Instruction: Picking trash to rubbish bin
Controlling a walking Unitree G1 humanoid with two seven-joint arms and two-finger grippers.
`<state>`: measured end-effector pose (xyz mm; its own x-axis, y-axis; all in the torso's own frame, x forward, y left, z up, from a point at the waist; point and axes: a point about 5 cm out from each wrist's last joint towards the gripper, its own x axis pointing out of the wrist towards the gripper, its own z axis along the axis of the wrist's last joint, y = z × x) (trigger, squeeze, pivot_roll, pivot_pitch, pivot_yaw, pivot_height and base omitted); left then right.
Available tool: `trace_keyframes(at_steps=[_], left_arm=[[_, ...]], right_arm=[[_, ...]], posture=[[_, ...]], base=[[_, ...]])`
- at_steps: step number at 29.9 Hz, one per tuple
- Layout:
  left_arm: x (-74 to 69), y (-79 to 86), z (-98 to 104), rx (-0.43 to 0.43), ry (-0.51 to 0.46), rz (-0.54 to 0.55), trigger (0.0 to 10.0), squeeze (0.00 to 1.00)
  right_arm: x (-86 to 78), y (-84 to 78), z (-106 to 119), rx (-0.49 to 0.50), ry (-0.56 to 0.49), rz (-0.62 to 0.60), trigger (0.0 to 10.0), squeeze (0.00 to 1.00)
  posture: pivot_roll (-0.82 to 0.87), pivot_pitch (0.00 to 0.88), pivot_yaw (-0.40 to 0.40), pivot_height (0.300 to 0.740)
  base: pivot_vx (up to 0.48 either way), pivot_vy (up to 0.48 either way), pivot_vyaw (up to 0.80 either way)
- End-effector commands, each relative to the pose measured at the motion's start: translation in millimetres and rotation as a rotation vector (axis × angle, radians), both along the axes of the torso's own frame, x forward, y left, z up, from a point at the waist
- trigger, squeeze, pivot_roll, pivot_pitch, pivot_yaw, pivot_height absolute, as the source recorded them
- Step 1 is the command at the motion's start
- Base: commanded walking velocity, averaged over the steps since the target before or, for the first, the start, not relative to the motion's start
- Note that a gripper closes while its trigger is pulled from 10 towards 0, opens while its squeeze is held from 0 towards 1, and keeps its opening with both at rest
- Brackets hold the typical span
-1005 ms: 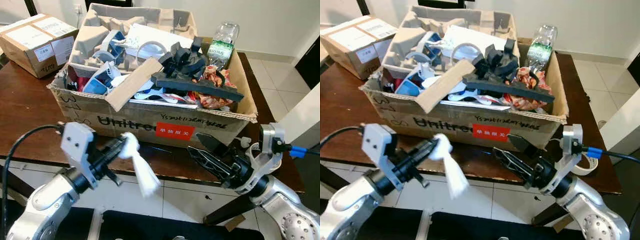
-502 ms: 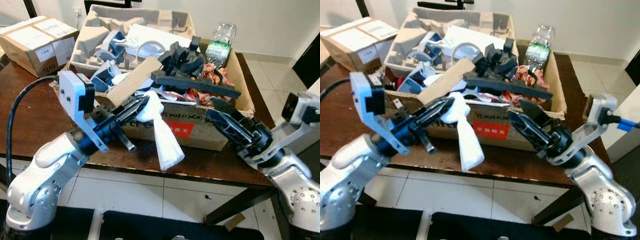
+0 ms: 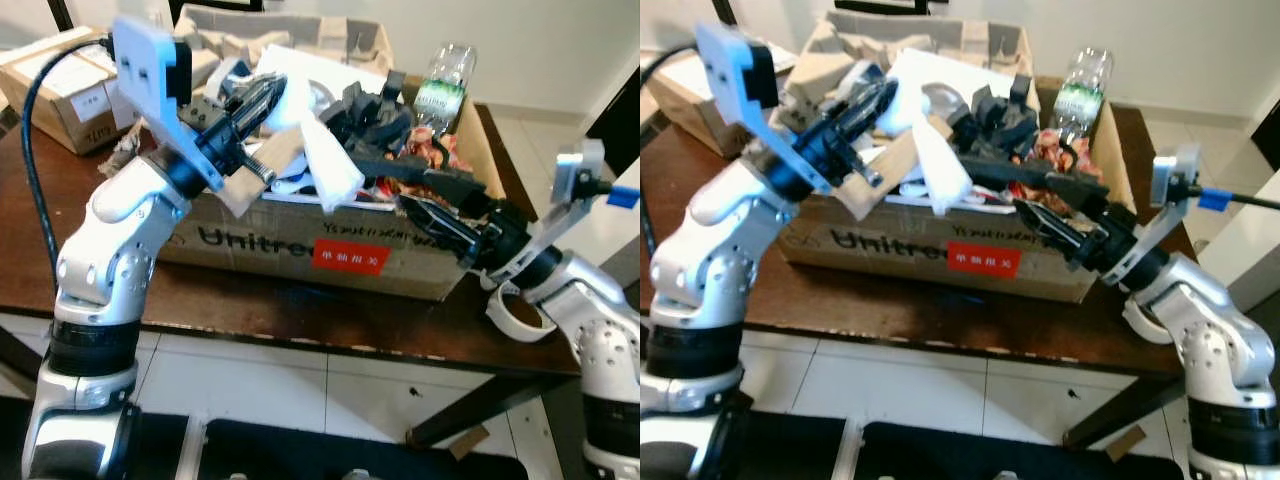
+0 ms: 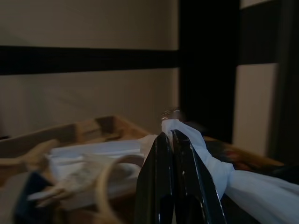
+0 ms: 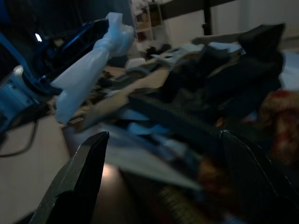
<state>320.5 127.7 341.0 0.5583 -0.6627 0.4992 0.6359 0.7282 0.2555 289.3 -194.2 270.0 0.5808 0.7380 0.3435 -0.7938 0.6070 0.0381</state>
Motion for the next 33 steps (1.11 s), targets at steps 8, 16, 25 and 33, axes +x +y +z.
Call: trace_keyframes(at_steps=[8, 16, 25, 33], left_arm=[[29.2, -3.5, 7.5, 0.002, -0.035, 0.045, 10.0, 0.00], [45.8, -4.9, 10.2, 0.019, -0.054, 0.057, 10.0, 0.00], [52.3, -1.0, 13.4, 0.001, -0.064, 0.084, 10.0, 1.00], [51.3, 4.3, 22.6, -0.051, -0.081, 0.065, 10.0, 0.00]], right_arm=[[22.0, -7.2, 9.4, -0.093, 0.012, -0.082, 10.0, 0.00], [24.5, -7.0, 21.0, -0.139, -0.032, -0.061, 10.0, 0.00], [23.2, -3.4, 23.5, -0.151, -0.046, -0.039, 10.0, 0.00], [16.2, 0.3, 23.8, -0.160, -0.053, 0.015, 10.0, 0.00]], posture=[[0.16, 0.152, -0.043, 0.740], [0.16, 0.148, -0.048, 0.740], [0.16, 0.143, -0.046, 0.740], [0.16, 0.143, -0.047, 0.740]], base=[[0.000, 0.000, 0.00], [0.000, 0.000, 0.00], [0.000, 0.000, 0.00], [0.000, 0.000, 0.00]])
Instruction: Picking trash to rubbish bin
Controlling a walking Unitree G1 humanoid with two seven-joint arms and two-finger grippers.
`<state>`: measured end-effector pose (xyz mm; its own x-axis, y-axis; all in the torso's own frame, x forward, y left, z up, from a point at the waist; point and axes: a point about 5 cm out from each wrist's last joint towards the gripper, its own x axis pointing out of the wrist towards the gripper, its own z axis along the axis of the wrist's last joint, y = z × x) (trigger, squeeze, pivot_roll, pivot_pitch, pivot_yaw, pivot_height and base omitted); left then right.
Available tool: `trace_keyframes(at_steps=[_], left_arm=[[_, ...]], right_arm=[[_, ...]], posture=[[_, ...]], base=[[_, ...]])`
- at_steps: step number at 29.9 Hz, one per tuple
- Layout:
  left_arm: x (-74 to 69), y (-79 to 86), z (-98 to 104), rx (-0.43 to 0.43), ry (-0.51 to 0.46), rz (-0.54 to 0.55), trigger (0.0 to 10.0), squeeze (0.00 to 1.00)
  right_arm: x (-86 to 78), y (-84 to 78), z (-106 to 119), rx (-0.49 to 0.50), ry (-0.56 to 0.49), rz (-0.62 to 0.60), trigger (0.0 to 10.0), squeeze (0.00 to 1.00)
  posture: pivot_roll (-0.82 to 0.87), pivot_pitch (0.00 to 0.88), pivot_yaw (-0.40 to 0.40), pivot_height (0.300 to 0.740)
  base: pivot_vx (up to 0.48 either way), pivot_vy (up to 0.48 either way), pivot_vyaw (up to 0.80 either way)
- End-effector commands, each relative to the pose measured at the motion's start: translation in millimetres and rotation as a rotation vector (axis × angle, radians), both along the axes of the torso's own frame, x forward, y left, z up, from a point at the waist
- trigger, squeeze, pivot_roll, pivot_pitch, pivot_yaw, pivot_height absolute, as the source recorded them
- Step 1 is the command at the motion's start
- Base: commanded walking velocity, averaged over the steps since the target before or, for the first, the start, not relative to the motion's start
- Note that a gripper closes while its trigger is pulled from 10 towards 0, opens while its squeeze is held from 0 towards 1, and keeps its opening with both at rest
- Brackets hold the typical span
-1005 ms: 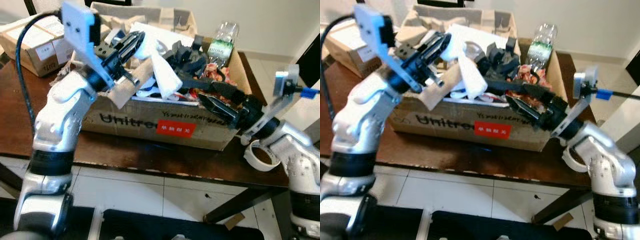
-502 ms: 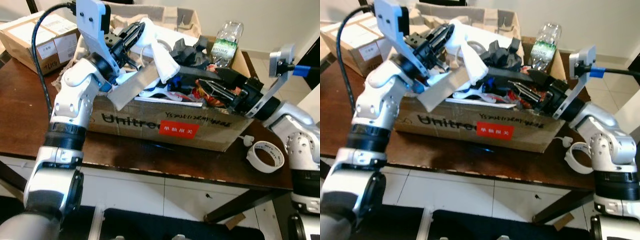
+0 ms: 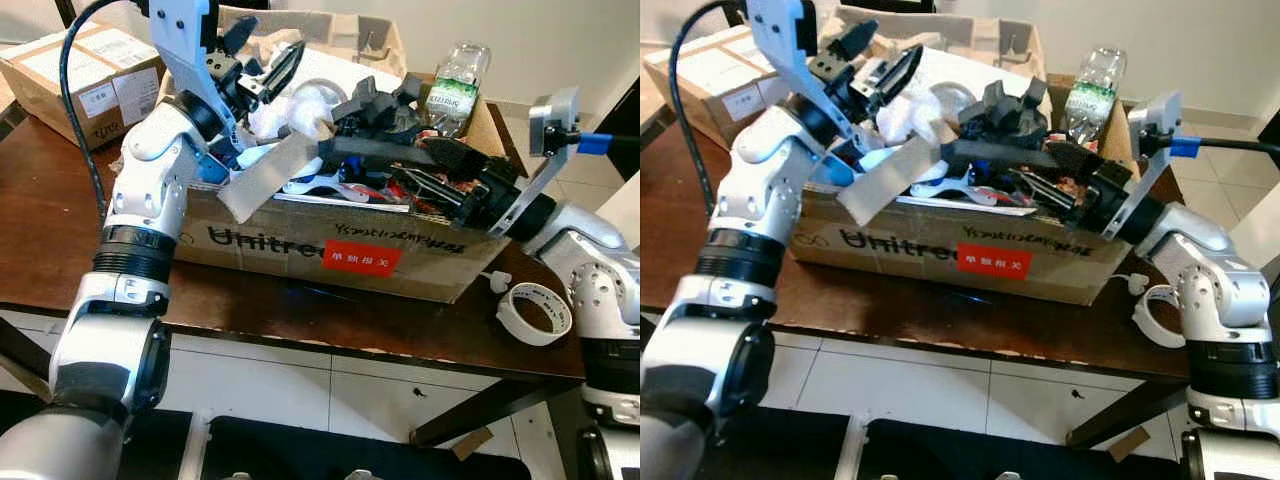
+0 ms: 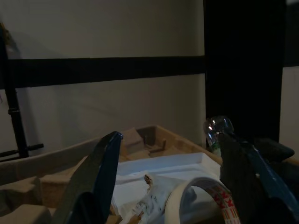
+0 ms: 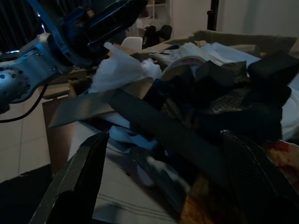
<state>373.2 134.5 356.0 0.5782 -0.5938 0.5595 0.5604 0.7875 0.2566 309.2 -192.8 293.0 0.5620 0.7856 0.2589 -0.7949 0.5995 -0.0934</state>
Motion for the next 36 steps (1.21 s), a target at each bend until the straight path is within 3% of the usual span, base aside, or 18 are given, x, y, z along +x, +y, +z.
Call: trace_keyframes(at_steps=[1, 3, 5, 6, 7, 8, 9, 10, 13, 14, 16, 17, 19, 20, 22, 25, 29, 36], left_arm=[[-4.8, 0.0, 15.0, -0.065, -0.023, -0.076, 10.0, 0.00], [-16.2, 0.8, 26.2, -0.155, -0.011, -0.255, 10.0, 0.00], [-16.2, 0.8, 26.2, -0.155, -0.011, -0.255, 10.0, 0.00], [-24.3, -1.1, 30.0, -0.185, -0.004, -0.343, 10.0, 0.00], [-24.3, -1.1, 30.0, -0.185, -0.004, -0.343, 10.0, 0.00], [-37.0, -4.6, 32.3, -0.186, -0.002, -0.445, 10.0, 0.00], [-37.0, -4.6, 32.3, -0.186, -0.002, -0.445, 10.0, 0.00], [-46.7, -7.7, 33.2, -0.174, -0.004, -0.508, 10.0, 0.00], [-56.6, -10.3, 31.8, -0.140, -0.007, -0.546, 10.0, 0.00], [-58.5, -10.0, 26.7, -0.091, -0.011, -0.476, 10.0, 0.00], [-48.1, -3.1, 10.6, -0.001, 0.003, -0.198, 10.0, 0.00], [-48.1, -3.1, 10.6, -0.001, 0.003, -0.198, 10.0, 0.00], [-46.2, 3.6, -5.1, 0.067, 0.027, -0.045, 10.0, 0.00], [-46.2, 3.6, -5.1, 0.067, 0.027, -0.045, 10.0, 0.00], [-62.3, 8.5, -18.8, 0.118, 0.021, 0.008, 10.0, 0.00], [-68.7, 11.8, -22.2, 0.113, 0.036, 0.023, 10.0, 0.00], [-94.3, 32.5, -41.1, 0.010, 0.103, 0.132, 10.0, 0.00], [-116.9, 40.9, -48.6, -0.099, 0.156, 0.133, 10.0, 0.00]], right_arm=[[-5.8, -2.2, 4.3, 0.014, -0.011, 0.026, 10.0, 0.00], [-11.5, -4.9, 11.3, 0.083, -0.019, 0.077, 10.0, 0.00], [-11.5, -4.9, 11.3, 0.083, -0.019, 0.077, 10.0, 0.00], [-16.5, -5.0, 12.7, 0.117, -0.001, 0.128, 10.0, 0.00], [-16.5, -5.0, 12.7, 0.117, -0.001, 0.128, 10.0, 0.00], [-22.4, -4.3, 12.8, 0.143, 0.015, 0.175, 10.0, 0.00], [-22.4, -4.3, 12.8, 0.143, 0.015, 0.175, 10.0, 0.00], [-26.4, -3.6, 12.7, 0.159, 0.024, 0.204, 10.0, 0.00], [-28.6, -3.7, 13.8, 0.193, 0.020, 0.205, 10.0, 0.00], [-28.7, -3.7, 13.6, 0.211, 0.009, 0.174, 10.0, 0.00], [-23.0, -4.2, 7.2, 0.205, -0.009, 0.053, 10.0, 0.00], [-23.0, -4.2, 7.2, 0.205, -0.009, 0.053, 10.0, 0.00], [-19.6, -5.1, 0.1, 0.214, -0.006, -0.024, 10.0, 0.00], [-19.6, -5.1, 0.1, 0.214, -0.006, -0.024, 10.0, 0.00], [-19.1, -8.1, -4.9, 0.251, -0.010, -0.114, 10.0, 0.00], [-20.0, -9.2, -5.5, 0.263, -0.015, -0.138, 10.0, 0.00], [-27.3, -10.0, -17.5, 0.270, -0.046, -0.259, 10.0, 0.00], [-46.9, -5.8, -27.4, 0.304, -0.033, -0.199, 10.0, 0.00]], posture=[[0.16, 0.145, -0.046, 0.740], [0.16, 0.146, -0.047, 0.740], [0.16, 0.146, -0.047, 0.740], [0.15, 0.150, -0.045, 0.740], [0.15, 0.150, -0.045, 0.740], [0.15, 0.153, -0.044, 0.740], [0.15, 0.153, -0.044, 0.740], [0.15, 0.155, -0.046, 0.740], [0.15, 0.156, -0.047, 0.740], [0.15, 0.157, -0.045, 0.740], [0.15, 0.161, -0.045, 0.740], [0.15, 0.161, -0.045, 0.740], [0.16, 0.163, -0.048, 0.740], [0.16, 0.163, -0.048, 0.740], [0.16, 0.164, -0.053, 0.740], [0.16, 0.167, -0.057, 0.740], [0.16, 0.172, -0.060, 0.740], [0.16, 0.182, -0.061, 0.740]], base=[[0.000, 0.000, 0.00], [0.000, 0.000, 0.00], [0.000, 0.000, 0.00], [0.000, 0.000, 0.00], [0.000, 0.000, 0.00], [0.000, 0.000, 0.00], [0.000, 0.000, 0.00], [0.000, 0.000, 0.00], [0.000, 0.000, 0.00], [0.000, 0.000, 0.00], [0.000, 0.000, 0.00], [0.000, 0.000, 0.00], [0.000, 0.000, 0.00], [0.000, 0.000, 0.00], [0.000, 0.000, 0.00], [0.000, 0.000, 0.00], [0.000, 0.000, 0.00], [0.000, 0.000, 0.00]])
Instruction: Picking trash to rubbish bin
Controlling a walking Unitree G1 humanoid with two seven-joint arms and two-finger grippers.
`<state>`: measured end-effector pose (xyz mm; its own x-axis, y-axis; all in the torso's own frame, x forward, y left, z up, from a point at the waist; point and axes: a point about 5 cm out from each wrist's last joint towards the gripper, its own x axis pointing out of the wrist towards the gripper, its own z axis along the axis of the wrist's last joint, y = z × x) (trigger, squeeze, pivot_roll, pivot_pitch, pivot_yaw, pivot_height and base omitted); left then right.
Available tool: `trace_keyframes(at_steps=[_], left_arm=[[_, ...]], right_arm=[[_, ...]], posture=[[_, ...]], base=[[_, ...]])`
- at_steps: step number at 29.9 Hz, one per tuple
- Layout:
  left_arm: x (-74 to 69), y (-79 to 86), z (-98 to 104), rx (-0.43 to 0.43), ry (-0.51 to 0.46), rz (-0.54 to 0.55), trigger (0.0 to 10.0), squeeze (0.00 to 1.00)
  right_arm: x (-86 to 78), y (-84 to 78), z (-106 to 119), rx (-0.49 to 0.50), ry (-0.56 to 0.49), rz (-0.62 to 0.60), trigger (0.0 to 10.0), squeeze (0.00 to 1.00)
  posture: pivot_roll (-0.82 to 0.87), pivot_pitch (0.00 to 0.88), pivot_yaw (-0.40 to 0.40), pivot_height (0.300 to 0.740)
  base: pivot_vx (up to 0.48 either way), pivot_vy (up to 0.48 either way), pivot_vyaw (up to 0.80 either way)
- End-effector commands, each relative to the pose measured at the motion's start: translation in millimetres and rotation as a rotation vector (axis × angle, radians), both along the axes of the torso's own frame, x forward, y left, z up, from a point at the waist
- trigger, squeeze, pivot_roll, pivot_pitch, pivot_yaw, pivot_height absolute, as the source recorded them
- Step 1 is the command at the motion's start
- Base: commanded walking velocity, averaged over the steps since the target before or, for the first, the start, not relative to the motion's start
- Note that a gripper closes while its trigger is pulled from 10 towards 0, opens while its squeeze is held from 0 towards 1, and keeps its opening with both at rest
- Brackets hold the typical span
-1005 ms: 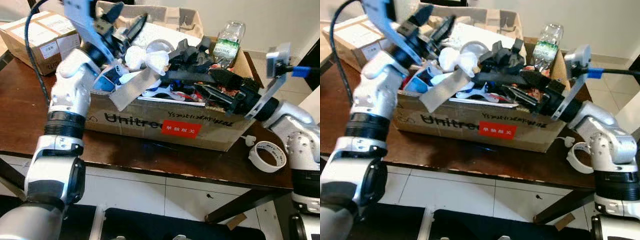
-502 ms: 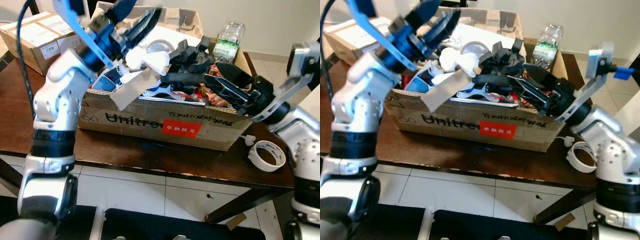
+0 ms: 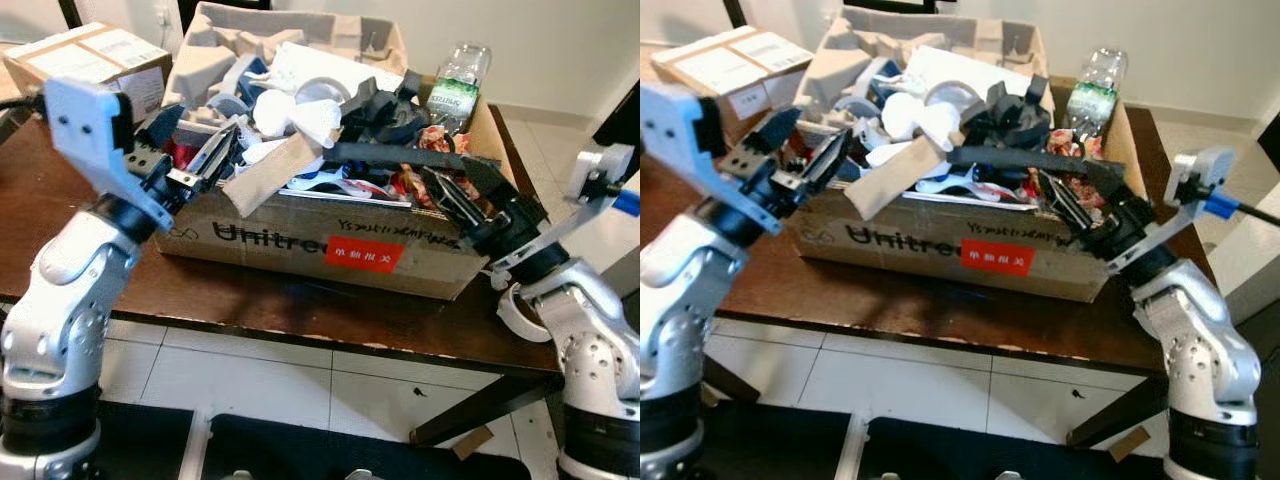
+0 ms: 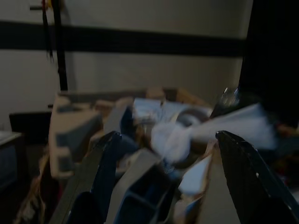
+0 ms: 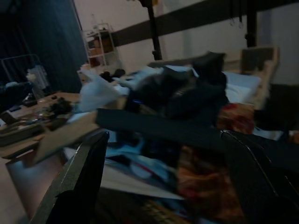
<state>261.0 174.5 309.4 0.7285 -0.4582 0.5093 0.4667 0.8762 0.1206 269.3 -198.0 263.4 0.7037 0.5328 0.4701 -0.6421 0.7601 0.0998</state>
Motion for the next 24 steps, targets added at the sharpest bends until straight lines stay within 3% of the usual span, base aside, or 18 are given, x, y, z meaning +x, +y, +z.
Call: trace_keyframes(at_steps=[1, 6, 8, 16, 19, 24], left_arm=[[-6.7, 2.1, -2.3, -0.035, 0.019, -0.010, 10.0, 0.00], [-20.8, 4.0, -10.0, -0.052, 0.077, -0.018, 10.0, 0.00], [-32.2, 2.8, -24.3, -0.045, 0.167, -0.043, 10.0, 0.00], [-43.2, -1.1, -50.2, 0.004, 0.302, -0.074, 10.0, 0.00], [-50.3, -1.0, -77.5, 0.075, 0.436, -0.049, 10.0, 0.00], [-57.2, 2.4, -97.2, 0.113, 0.541, -0.015, 10.0, 0.00]], right_arm=[[-9.8, 0.0, 1.6, 0.005, -0.016, 0.036, 10.0, 0.00], [-27.1, 0.5, -3.8, -0.012, 0.006, 0.091, 10.0, 0.00], [-40.4, -0.1, -9.3, -0.031, 0.032, 0.142, 10.0, 0.00], [-57.1, 4.3, -24.9, -0.114, 0.117, 0.269, 10.0, 0.00], [-64.8, 7.6, -50.1, -0.232, 0.245, 0.325, 10.0, 0.00], [-69.4, 8.0, -65.5, -0.265, 0.322, 0.347, 10.0, 0.00]], posture=[[0.16, 0.182, -0.061, 0.740], [0.15, 0.187, -0.063, 0.740], [0.15, 0.189, -0.061, 0.740], [0.15, 0.192, -0.058, 0.740], [0.15, 0.192, -0.059, 0.740], [0.15, 0.190, -0.061, 0.740]], base=[[0.000, 0.000, 0.00], [0.000, 0.000, 0.00], [0.000, 0.000, 0.00], [0.000, 0.000, 0.00], [0.000, 0.000, 0.00], [0.000, 0.000, 0.00]])
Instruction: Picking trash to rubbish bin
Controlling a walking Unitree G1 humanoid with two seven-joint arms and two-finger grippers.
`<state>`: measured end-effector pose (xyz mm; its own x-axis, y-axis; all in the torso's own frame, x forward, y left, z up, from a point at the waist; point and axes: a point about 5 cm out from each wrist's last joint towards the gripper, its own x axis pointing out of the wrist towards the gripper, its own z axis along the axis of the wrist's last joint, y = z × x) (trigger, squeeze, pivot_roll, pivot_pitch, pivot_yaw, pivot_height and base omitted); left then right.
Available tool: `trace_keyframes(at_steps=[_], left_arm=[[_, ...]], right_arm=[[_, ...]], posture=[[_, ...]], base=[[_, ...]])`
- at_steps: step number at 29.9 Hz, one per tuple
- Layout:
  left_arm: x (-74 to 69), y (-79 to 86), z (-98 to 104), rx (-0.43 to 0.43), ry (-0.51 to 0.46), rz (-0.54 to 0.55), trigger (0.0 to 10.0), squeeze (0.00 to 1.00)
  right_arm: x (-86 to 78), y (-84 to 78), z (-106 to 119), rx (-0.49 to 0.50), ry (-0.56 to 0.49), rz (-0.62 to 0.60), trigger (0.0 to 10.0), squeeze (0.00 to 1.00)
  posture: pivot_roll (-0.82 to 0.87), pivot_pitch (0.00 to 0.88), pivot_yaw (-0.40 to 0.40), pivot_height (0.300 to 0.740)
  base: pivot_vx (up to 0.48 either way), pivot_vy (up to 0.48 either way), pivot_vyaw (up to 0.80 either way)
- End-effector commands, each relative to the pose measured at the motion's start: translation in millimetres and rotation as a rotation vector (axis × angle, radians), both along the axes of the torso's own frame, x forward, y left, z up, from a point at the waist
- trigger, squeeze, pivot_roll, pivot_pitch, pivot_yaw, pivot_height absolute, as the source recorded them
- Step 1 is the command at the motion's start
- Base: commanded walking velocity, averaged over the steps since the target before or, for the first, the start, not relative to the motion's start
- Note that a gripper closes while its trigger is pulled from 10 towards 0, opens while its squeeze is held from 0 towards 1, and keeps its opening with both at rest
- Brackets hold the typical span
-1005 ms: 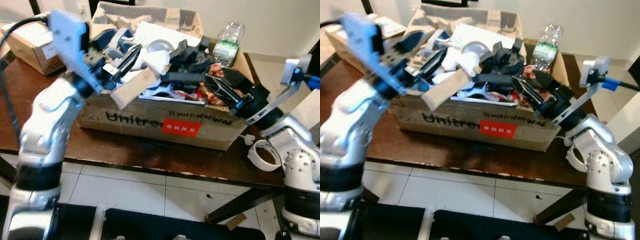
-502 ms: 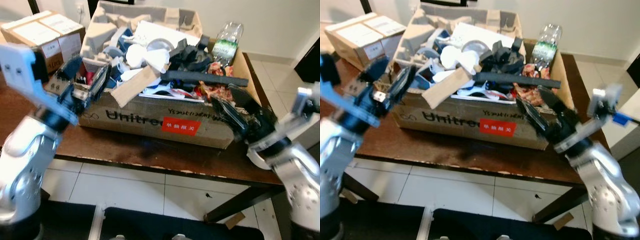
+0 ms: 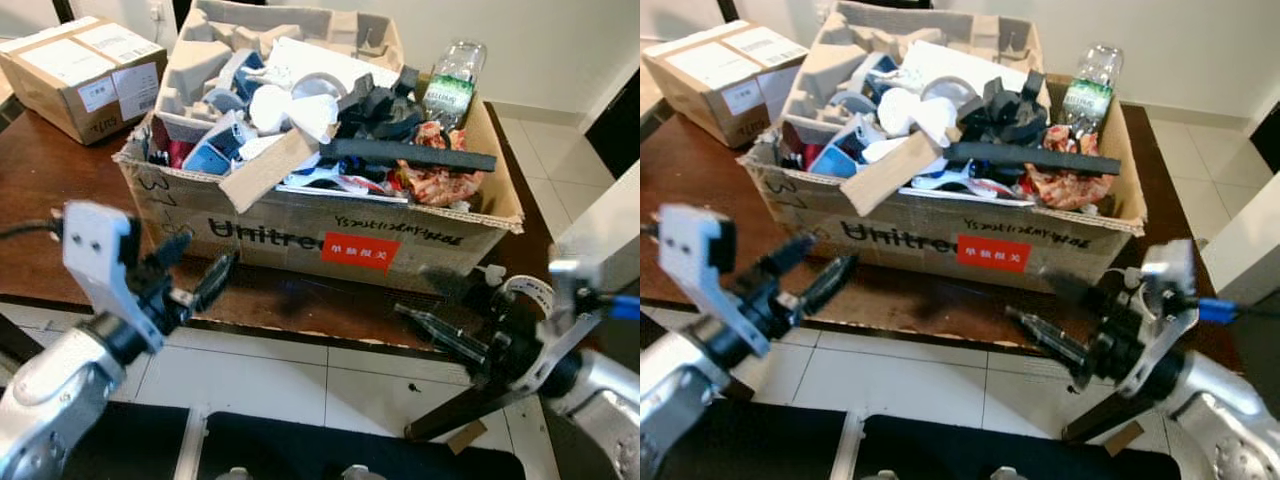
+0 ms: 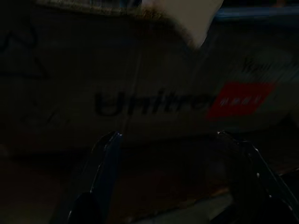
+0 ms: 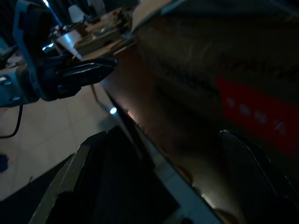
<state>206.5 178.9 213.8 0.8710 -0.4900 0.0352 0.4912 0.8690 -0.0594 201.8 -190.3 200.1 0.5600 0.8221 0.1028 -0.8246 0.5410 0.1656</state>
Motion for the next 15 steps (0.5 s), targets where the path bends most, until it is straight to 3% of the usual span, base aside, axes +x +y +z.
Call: trace_keyframes(at_steps=[1, 2, 3, 5, 6, 8, 9, 10, 12, 15], left_arm=[[-5.6, -0.3, -13.9, 0.065, 0.091, -0.004, 10.0, 0.00], [-9.0, 1.4, -25.2, 0.113, 0.164, 0.000, 10.0, 0.00], [-9.0, 1.4, -25.2, 0.113, 0.164, 0.000, 10.0, 0.00], [-16.0, 6.5, -47.4, 0.222, 0.304, 0.012, 10.0, 0.00], [-16.0, 6.5, -47.4, 0.222, 0.304, 0.012, 10.0, 0.00], [-24.6, 10.8, -63.1, 0.276, 0.420, 0.021, 10.0, 0.00], [-24.6, 10.8, -63.1, 0.276, 0.420, 0.021, 10.0, 0.00], [-31.8, 13.2, -73.6, 0.290, 0.501, 0.034, 10.0, 0.00], [-31.8, 13.2, -73.6, 0.290, 0.501, 0.034, 10.0, 0.00], [-36.4, 16.3, -83.5, 0.287, 0.576, 0.067, 10.0, 0.00]], right_arm=[[-4.2, 0.5, -9.4, -0.043, 0.044, 0.021, 10.0, 0.00], [-6.5, 0.6, -15.6, -0.062, 0.074, 0.033, 10.0, 0.00], [-6.5, 0.6, -15.6, -0.062, 0.074, 0.033, 10.0, 0.00], [-11.2, 1.5, -27.8, -0.117, 0.122, 0.064, 10.0, 0.00], [-11.2, 1.5, -27.8, -0.117, 0.122, 0.064, 10.0, 0.00], [-17.7, 3.1, -40.1, -0.180, 0.176, 0.110, 10.0, 0.00], [-17.7, 3.1, -40.1, -0.180, 0.176, 0.110, 10.0, 0.00], [-22.9, 3.3, -51.5, -0.229, 0.230, 0.137, 10.0, 0.00], [-22.9, 3.3, -51.5, -0.229, 0.230, 0.137, 10.0, 0.00], [-21.9, 0.5, -66.3, -0.286, 0.305, 0.110, 10.0, 0.00]], posture=[[0.15, 0.188, -0.062, 0.740], [0.15, 0.188, -0.063, 0.740], [0.15, 0.188, -0.063, 0.740], [0.15, 0.185, -0.064, 0.740], [0.15, 0.185, -0.064, 0.740], [0.15, 0.183, -0.065, 0.740], [0.15, 0.183, -0.065, 0.740], [0.15, 0.179, -0.067, 0.740], [0.15, 0.179, -0.067, 0.740], [0.15, 0.177, -0.068, 0.740]], base=[[0.000, 0.000, 0.00], [0.000, 0.000, 0.00], [0.000, 0.000, 0.00], [0.000, 0.000, 0.00], [0.000, 0.000, 0.00], [0.000, 0.000, 0.00], [0.000, 0.000, 0.00], [0.000, 0.000, 0.00], [0.000, 0.000, 0.00], [0.000, 0.000, 0.00]])
